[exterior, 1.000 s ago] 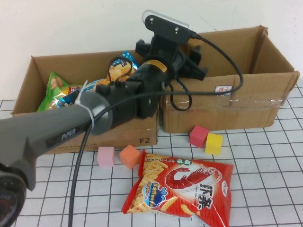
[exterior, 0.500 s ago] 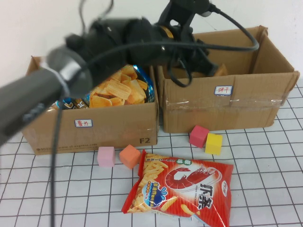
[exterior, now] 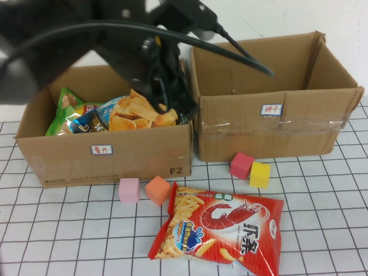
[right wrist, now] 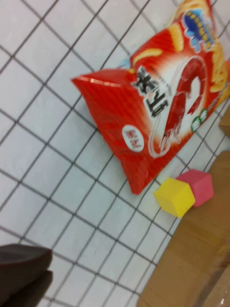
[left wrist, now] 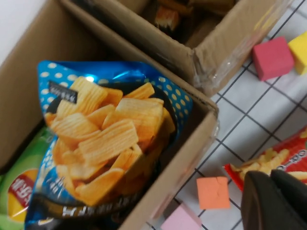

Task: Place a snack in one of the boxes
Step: Pick up the potato chip

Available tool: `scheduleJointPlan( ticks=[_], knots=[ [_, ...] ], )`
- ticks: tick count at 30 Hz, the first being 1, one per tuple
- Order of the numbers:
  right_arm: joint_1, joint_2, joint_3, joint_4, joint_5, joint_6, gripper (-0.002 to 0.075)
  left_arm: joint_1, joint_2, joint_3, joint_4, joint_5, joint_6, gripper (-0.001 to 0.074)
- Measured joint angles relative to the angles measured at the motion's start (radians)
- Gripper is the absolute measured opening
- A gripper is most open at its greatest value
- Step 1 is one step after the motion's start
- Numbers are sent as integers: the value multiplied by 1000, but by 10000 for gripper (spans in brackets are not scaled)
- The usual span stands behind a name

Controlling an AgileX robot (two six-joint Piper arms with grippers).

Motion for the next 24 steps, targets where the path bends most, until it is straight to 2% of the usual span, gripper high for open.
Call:
scheduleJointPlan(
  ticks=[5,14,19,24],
  knots=[
    [0,0,53,98,-30,-42,0,0,-166,165,-4,-79,-38,0],
    [0,23,78,334,4,-226,22,0,-584,706,-2,-325,-156,0],
    [0,99,78,456,16,-246,126,0,-801,942,6,-366,-174,0],
    [0,227,78,591,18,-324,323,0,-958,1086,41,-412,-218,0]
  ],
)
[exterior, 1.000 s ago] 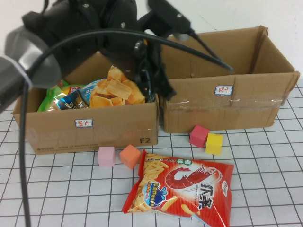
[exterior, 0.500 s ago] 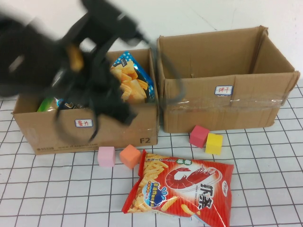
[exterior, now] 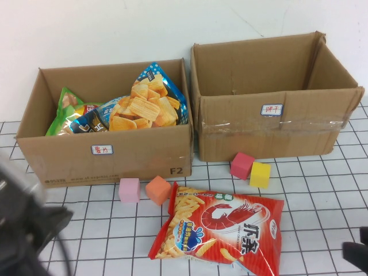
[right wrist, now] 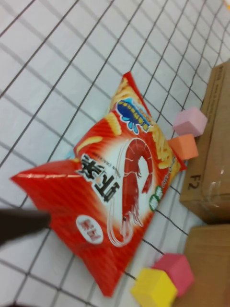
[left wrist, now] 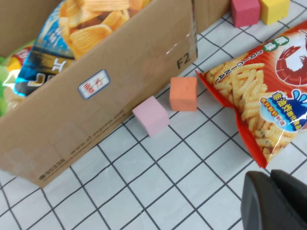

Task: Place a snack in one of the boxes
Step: Pick up the potato chip

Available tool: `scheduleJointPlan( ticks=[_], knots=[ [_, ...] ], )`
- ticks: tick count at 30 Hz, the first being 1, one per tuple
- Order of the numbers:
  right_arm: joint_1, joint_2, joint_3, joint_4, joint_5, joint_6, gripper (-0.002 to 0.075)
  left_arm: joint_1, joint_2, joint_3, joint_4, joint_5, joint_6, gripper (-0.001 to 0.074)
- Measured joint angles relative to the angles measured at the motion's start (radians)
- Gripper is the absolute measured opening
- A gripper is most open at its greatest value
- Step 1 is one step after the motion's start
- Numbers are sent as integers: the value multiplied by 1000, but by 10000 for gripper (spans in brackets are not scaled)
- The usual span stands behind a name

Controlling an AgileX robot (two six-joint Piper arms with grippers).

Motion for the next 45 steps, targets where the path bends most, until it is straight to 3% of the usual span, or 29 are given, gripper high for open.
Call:
scheduleJointPlan(
  ticks=[5,9,13,21,45],
  knots=[
    [0,177,0,172,1,-65,524,0,-154,123,13,-47,-28,0],
    [0,356,0,327,56,-149,574,0,-238,204,15,-60,-28,-1],
    [0,544,-2,443,126,-269,581,0,-293,263,15,-74,-28,0],
    [0,799,-48,472,204,-360,582,0,-305,288,30,-97,-28,0],
    [34,901,-148,481,266,-363,582,0,-305,303,60,-134,-28,-1]
  ],
)
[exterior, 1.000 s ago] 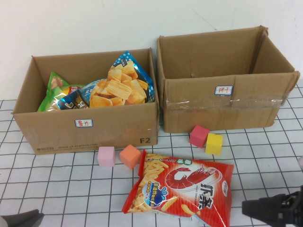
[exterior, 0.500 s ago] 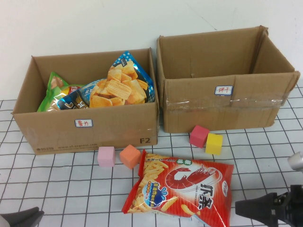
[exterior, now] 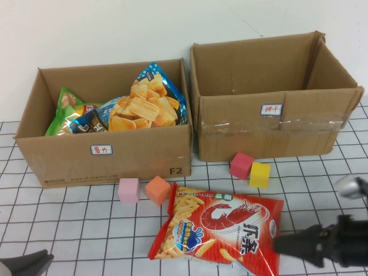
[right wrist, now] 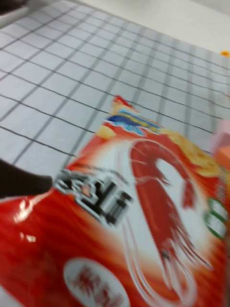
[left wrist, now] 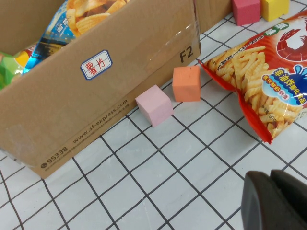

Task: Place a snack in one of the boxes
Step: Pick up the potato chip

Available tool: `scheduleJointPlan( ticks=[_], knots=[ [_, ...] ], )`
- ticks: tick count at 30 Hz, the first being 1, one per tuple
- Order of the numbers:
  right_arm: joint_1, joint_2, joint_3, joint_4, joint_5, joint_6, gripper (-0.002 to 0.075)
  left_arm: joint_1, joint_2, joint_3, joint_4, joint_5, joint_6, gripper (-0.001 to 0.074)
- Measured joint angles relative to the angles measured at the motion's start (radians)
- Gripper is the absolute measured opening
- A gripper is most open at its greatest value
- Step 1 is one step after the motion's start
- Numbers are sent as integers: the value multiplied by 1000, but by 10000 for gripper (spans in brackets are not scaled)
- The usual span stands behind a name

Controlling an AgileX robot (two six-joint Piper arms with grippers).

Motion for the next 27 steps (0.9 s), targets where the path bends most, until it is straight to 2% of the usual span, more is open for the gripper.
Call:
scheduleJointPlan(
  ticks=[7,17,21,27],
  knots=[
    [116,23,-62,0,-47,-64,582,0,0,0,0,0,0,-1],
    [225,-30,-165,-52,-282,-98,582,0,0,0,0,2,0,-1],
    [349,-56,-190,-144,-440,-95,582,0,0,2,0,6,0,-1],
    [567,-61,-199,-174,-735,-116,582,0,0,2,0,6,0,-1]
  ],
)
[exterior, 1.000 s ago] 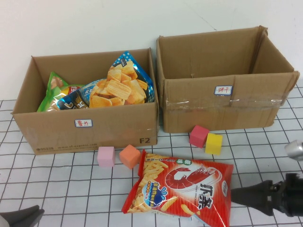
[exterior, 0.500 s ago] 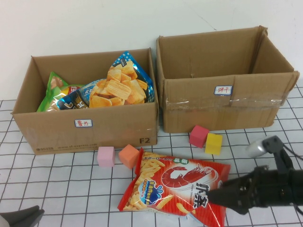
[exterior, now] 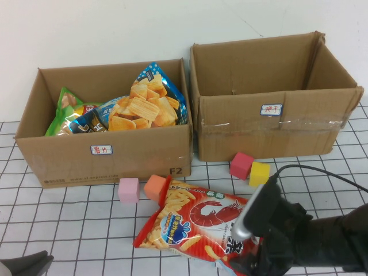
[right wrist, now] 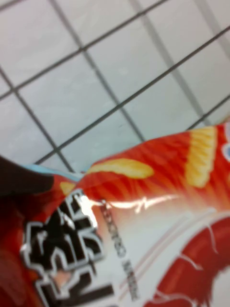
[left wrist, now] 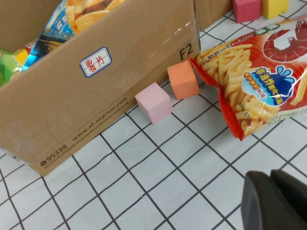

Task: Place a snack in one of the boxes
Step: Pick up the potato chip

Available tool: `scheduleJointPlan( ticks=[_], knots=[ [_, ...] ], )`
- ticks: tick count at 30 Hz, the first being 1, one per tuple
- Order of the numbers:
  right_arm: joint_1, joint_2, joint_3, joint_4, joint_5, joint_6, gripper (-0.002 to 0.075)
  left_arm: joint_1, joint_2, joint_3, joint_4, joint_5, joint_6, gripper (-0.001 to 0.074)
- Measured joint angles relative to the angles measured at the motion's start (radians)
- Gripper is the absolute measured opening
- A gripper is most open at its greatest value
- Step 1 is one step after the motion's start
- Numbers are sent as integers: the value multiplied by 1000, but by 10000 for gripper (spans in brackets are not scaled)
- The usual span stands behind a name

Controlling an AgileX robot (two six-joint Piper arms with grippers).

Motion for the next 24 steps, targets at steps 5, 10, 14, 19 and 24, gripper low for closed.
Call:
scheduleJointPlan(
  ticks=[5,10,14,19,24],
  knots=[
    [60,0,0,0,-98,-27,582,0,0,0,0,0,0,-1],
    [60,35,-4,19,-98,-27,582,0,0,0,-4,0,0,-1],
    [60,78,-13,24,-99,-27,582,0,0,0,-3,0,0,-1],
    [60,85,-17,49,-110,-29,512,0,0,0,-12,0,0,-1],
    [60,86,-22,62,-114,-29,378,0,0,0,-14,0,0,-1]
  ],
)
